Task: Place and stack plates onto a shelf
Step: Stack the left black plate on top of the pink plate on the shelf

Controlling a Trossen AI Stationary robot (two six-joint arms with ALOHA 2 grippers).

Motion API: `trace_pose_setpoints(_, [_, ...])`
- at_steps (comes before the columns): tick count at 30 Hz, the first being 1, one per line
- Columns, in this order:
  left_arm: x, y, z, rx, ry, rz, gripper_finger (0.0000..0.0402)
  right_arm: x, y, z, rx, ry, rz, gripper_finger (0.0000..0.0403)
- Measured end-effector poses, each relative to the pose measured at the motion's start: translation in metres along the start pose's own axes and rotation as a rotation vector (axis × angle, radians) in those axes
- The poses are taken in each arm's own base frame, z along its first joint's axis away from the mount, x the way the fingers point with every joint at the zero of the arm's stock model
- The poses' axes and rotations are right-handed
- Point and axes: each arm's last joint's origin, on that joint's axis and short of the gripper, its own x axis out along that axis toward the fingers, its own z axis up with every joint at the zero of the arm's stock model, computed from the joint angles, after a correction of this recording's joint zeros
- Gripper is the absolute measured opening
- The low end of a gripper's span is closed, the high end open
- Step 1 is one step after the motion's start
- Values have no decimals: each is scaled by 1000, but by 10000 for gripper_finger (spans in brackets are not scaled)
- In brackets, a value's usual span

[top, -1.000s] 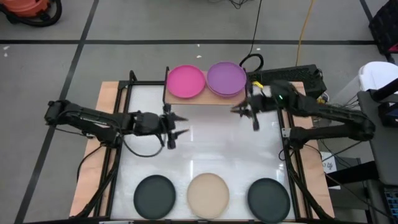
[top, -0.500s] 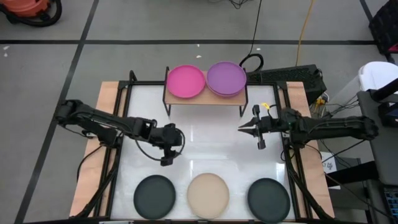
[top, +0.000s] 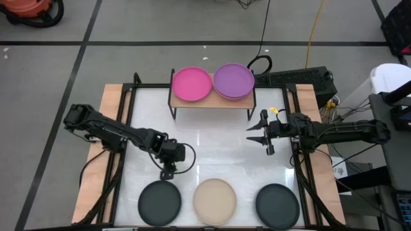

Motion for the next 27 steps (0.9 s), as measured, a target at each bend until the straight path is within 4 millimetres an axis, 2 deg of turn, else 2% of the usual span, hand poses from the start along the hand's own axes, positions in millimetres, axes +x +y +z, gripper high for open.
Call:
trace_pose_setpoints(4, [6, -13, -5, 43, 46, -41, 207, 0, 0, 0, 4, 4, 0, 169])
trace_pose_setpoints(10, [30, -30, -12, 133, 132, -94, 207, 0, 0, 0, 5, 4, 0, 173])
trace_pose_setpoints(21, [73, -37, -21, 160, 274, -75, 206, 0, 0, -1, 9, 5, 0, 172])
trace_pose_setpoints(24, [77, -36, -22, 182, 292, -71, 187, 0, 0, -1, 5, 5, 0, 171])
trace_pose_setpoints(27, [77, -32, -21, 194, 295, -72, 134, 0, 0, -1, 3, 7, 1, 171])
